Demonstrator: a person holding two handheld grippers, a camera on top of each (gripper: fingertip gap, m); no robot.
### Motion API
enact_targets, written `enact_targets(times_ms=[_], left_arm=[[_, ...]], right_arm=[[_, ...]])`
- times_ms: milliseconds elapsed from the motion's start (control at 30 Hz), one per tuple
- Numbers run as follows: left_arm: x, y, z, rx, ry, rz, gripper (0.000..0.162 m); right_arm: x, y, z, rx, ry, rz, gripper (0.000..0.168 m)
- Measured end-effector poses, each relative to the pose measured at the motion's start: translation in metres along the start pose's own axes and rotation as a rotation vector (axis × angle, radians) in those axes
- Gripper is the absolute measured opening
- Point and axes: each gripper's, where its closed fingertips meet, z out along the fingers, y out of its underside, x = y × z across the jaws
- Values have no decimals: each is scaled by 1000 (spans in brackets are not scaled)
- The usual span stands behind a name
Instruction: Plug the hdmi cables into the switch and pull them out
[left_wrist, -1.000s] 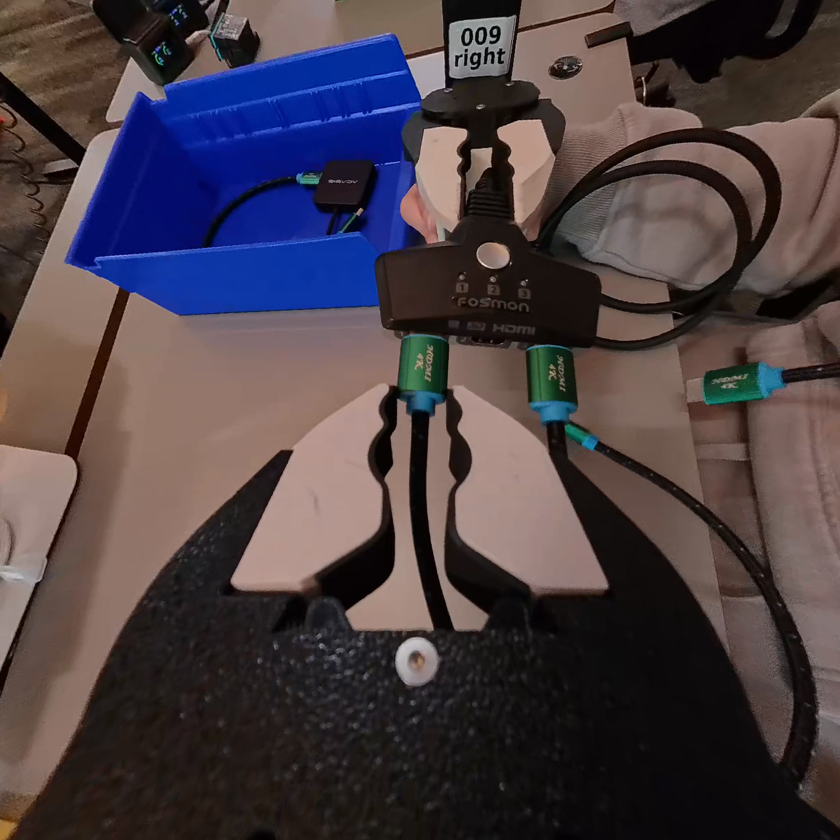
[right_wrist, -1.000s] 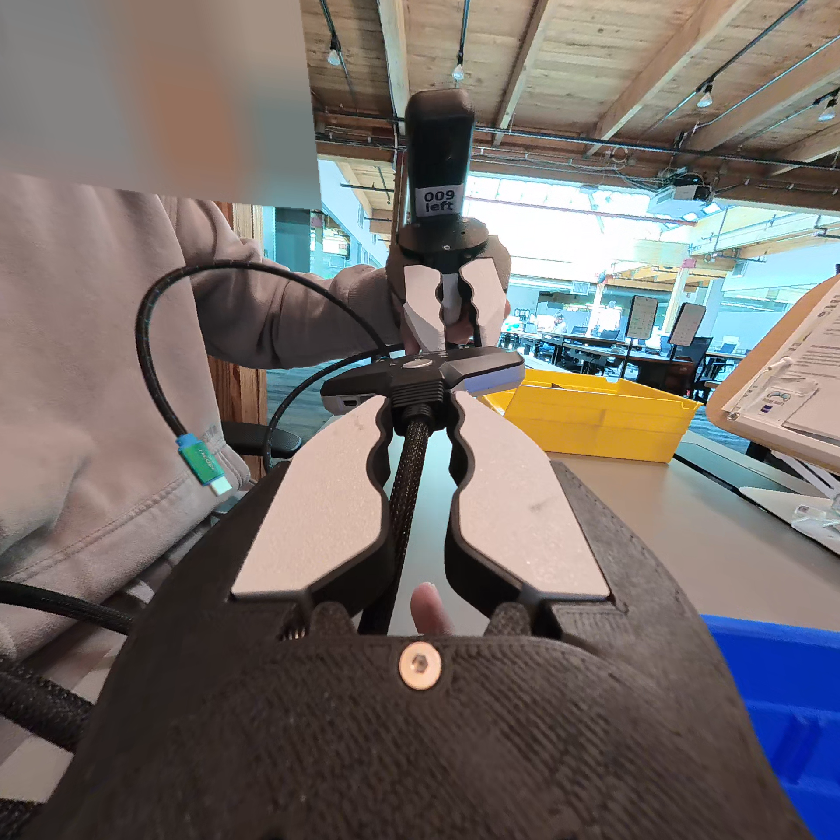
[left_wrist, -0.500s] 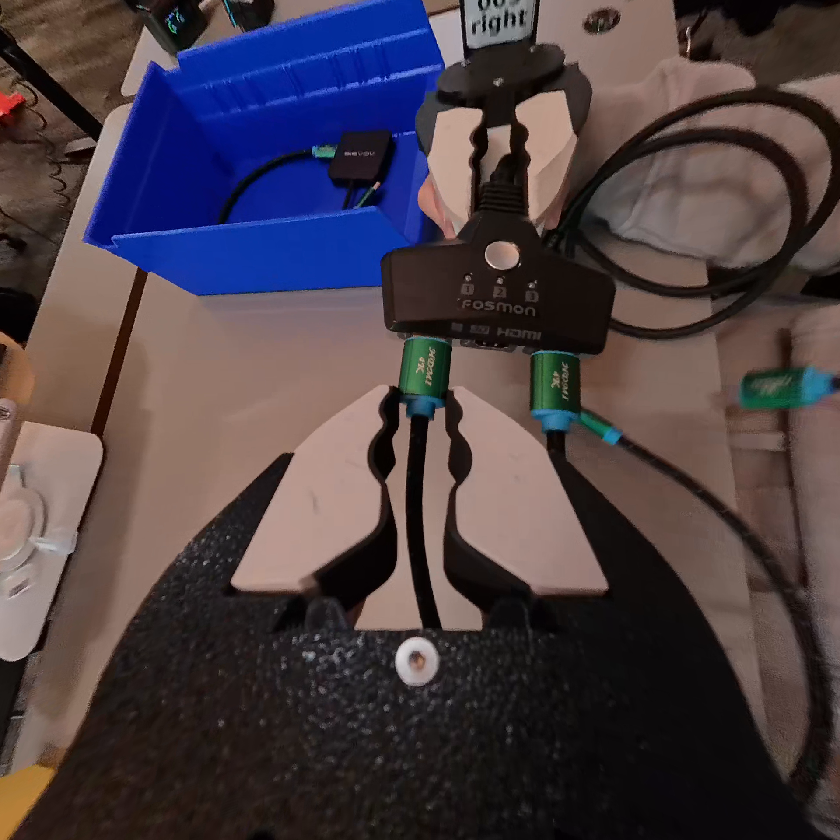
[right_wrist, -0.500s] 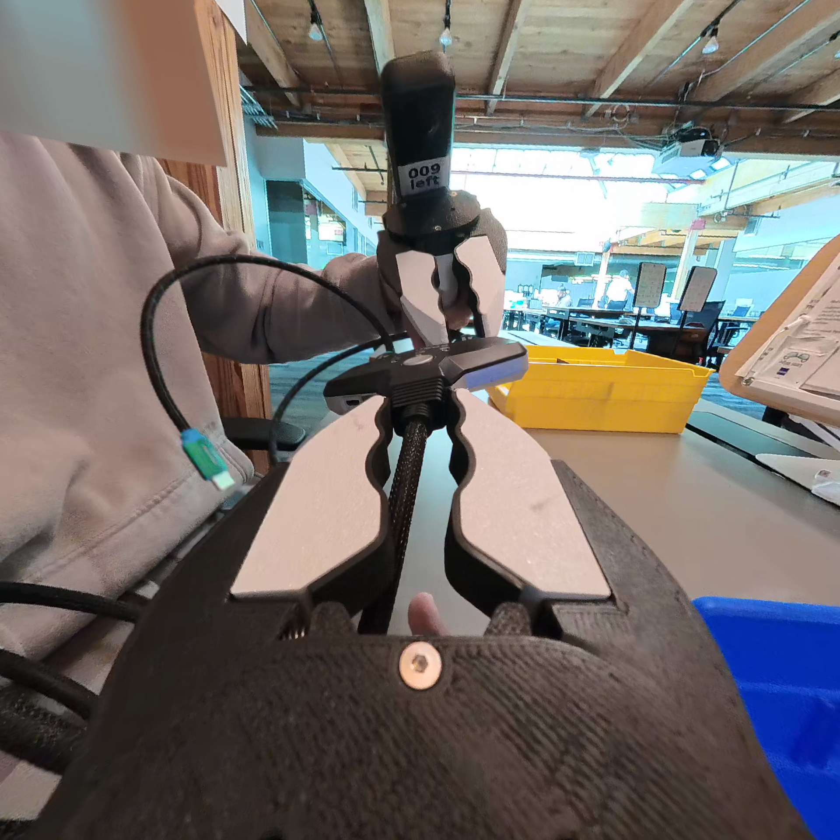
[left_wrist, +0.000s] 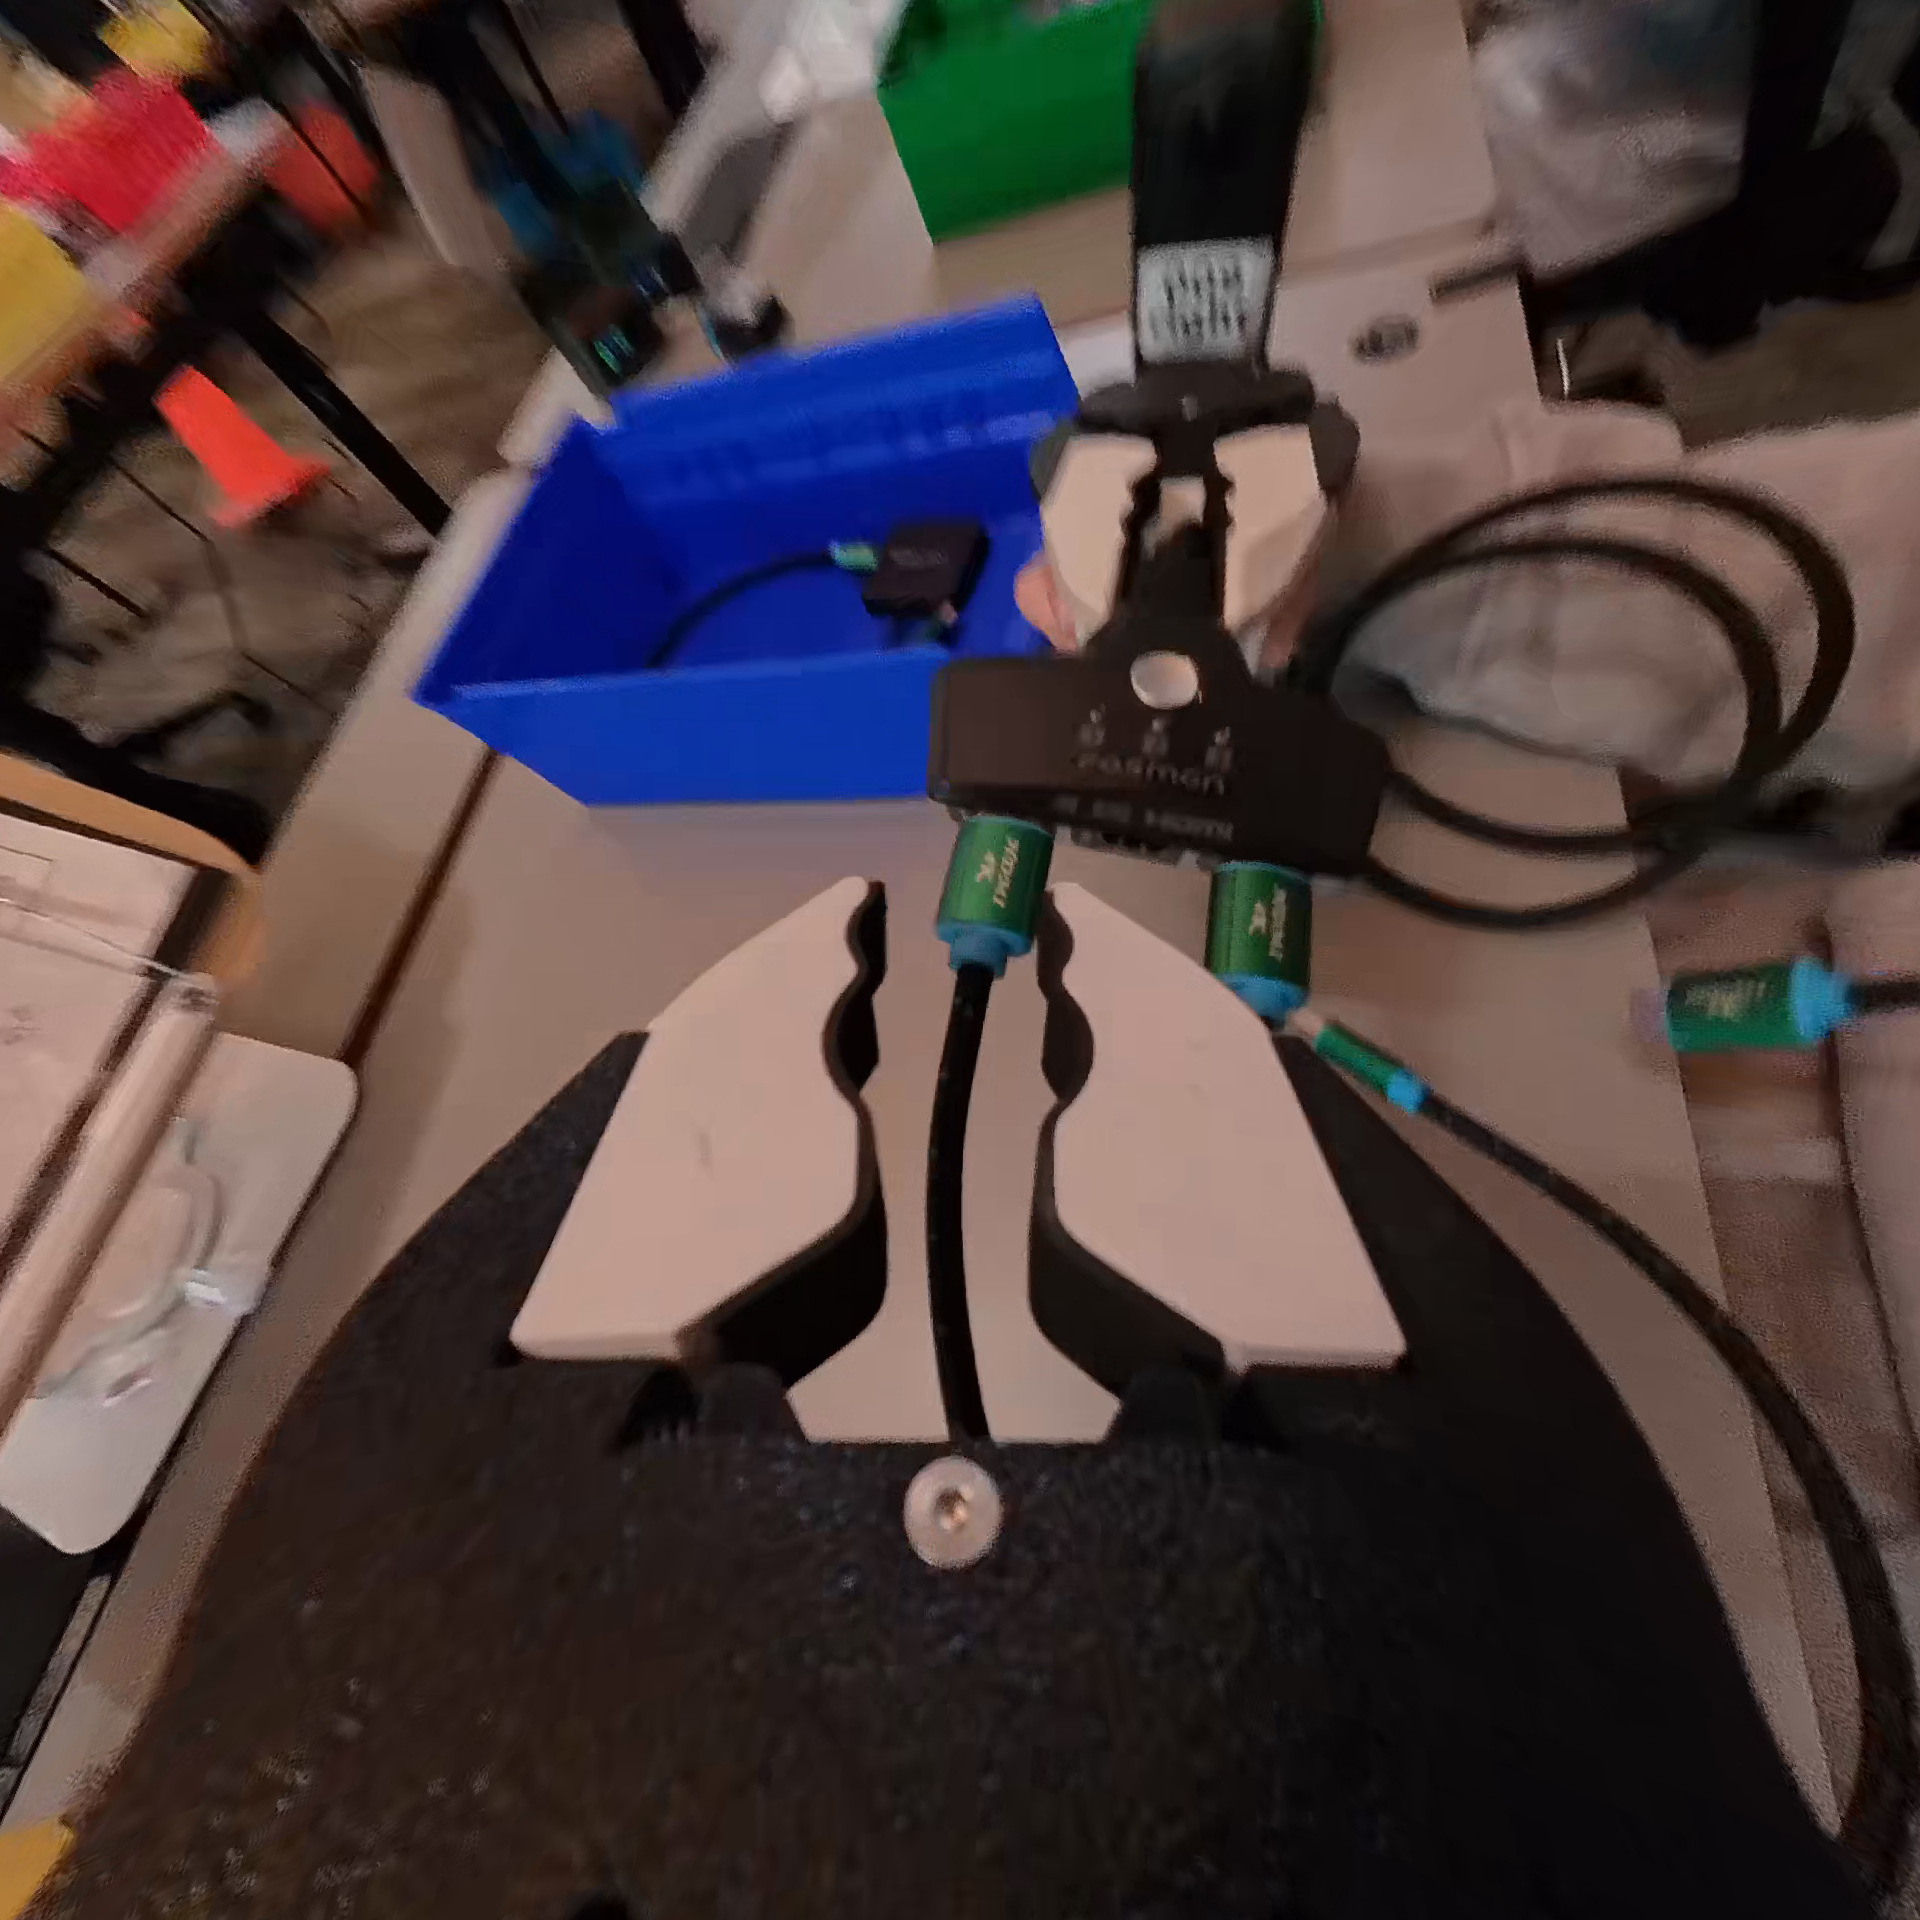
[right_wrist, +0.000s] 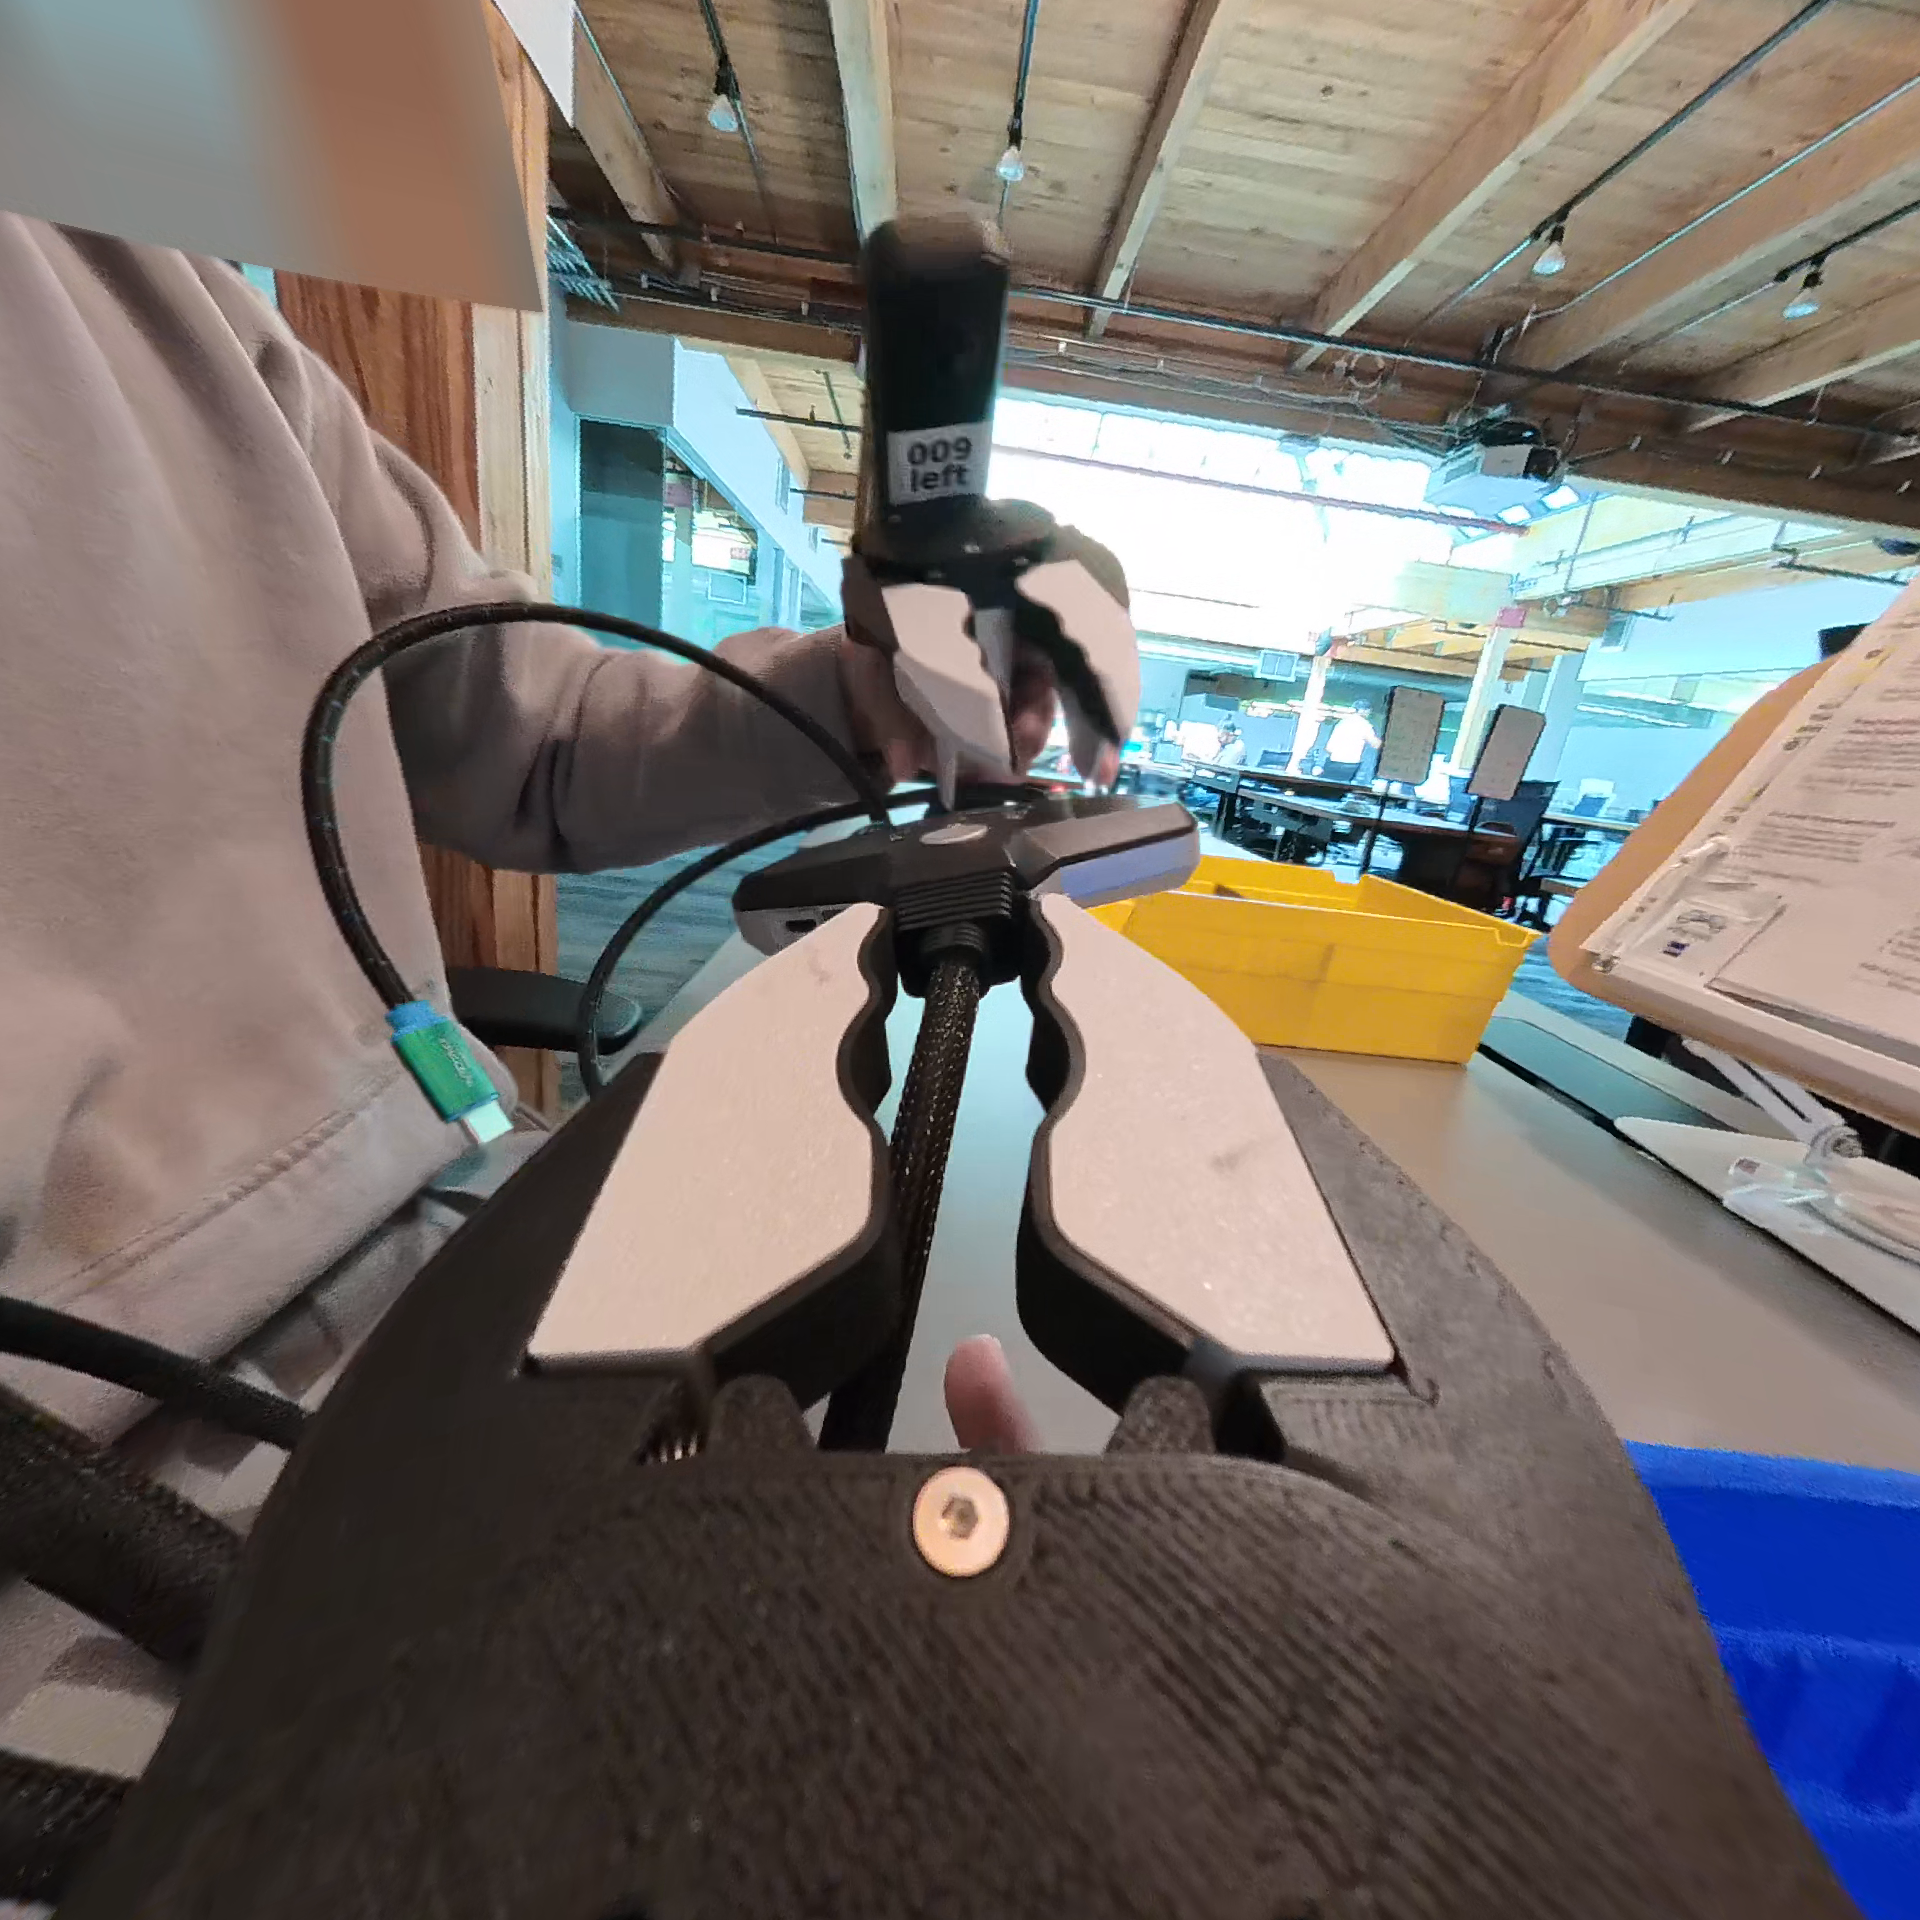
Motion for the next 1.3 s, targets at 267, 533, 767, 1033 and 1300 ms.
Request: enact_targets(times_ms=[267, 533, 767, 1033, 1300], left_arm=[[-70, -3, -117, 517, -321, -375, 60], [-48, 113, -107, 434, -326, -616, 59], [-26, 132, -79, 386, -248, -631, 59], [-16, 138, -54, 371, -172, -657, 58], [-11, 136, -38, 352, -131, -652, 57]], right_arm=[[26, -48, -21, -23, 262, -202, 22], [69, -170, -56, -164, 491, -560, 22], [134, -224, -120, -488, 882, -828, 22], [155, -162, -158, -1167, 860, -931, 23], [188, -103, -137, -1573, 676, -845, 23]])
